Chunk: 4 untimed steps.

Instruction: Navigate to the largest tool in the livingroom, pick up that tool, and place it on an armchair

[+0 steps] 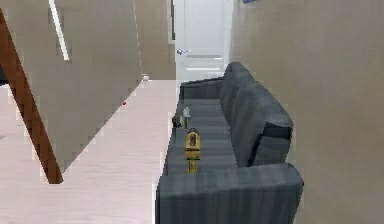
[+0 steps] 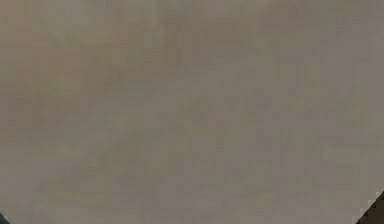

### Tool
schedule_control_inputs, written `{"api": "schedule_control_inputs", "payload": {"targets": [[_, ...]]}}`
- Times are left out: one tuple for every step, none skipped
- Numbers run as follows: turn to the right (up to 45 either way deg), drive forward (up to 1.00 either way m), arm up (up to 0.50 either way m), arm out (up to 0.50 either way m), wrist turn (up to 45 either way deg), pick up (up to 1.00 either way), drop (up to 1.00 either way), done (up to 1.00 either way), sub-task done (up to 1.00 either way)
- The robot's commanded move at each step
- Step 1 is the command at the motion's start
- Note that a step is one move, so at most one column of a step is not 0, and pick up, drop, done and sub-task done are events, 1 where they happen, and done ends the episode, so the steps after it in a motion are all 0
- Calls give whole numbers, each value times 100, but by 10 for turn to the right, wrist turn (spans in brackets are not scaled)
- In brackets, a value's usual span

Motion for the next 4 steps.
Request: {"api": "schedule_control_inputs", "payload": {"targets": [[0,20,0,0,0,0,0,0,0],[-390,0,0,0,0,0,0,0,0],[-30,0,0,0,0,0,0,0,0],[60,0,0,0,0,0,0,0,0]]}}
